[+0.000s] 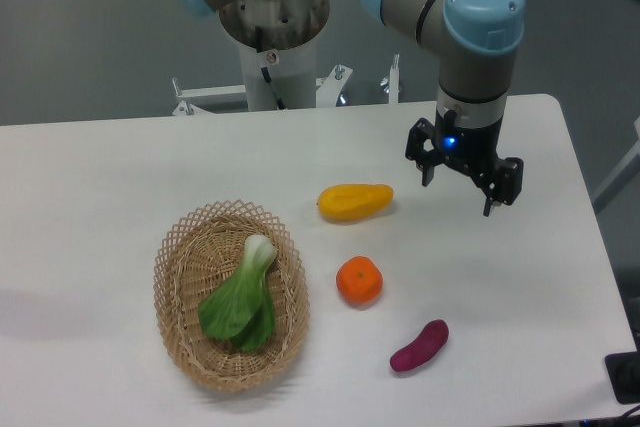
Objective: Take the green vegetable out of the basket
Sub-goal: 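Move the open gripper over the bok choy in the wicker basket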
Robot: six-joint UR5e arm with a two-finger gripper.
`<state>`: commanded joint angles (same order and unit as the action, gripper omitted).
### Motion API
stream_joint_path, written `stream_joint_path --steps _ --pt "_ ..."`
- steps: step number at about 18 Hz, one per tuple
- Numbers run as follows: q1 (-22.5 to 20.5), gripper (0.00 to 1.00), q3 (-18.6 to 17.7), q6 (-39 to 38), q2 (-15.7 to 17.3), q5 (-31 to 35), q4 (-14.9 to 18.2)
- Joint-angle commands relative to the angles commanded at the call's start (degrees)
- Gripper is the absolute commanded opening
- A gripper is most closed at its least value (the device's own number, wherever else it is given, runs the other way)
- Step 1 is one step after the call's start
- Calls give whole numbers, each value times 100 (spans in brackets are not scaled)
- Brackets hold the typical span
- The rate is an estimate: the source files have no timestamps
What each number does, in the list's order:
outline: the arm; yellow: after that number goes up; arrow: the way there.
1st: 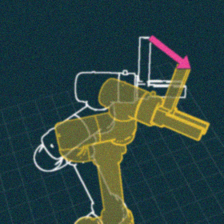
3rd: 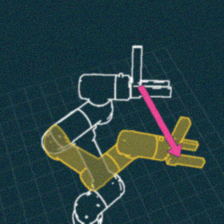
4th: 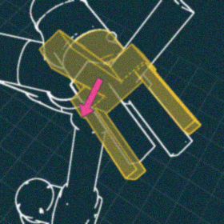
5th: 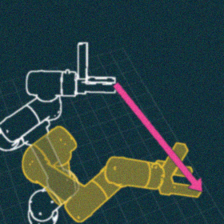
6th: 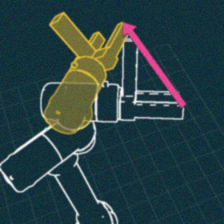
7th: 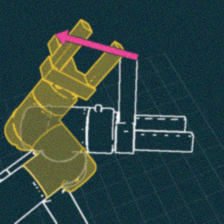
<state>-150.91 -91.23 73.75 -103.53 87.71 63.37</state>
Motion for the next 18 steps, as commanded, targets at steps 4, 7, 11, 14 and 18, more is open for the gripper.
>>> stream_joint_path --steps 4,7,11,14,18 --pt "26 100 -158 -45 9 0 -79" --pt "202 100 -254 -158 -18 9 -79" --pt "483 100 -290 -791 -35 0 -79" --pt "1096 100 -562 -2140 -61 0 -279" --pt "1695 100 -782 -3136 -316 0 -614"
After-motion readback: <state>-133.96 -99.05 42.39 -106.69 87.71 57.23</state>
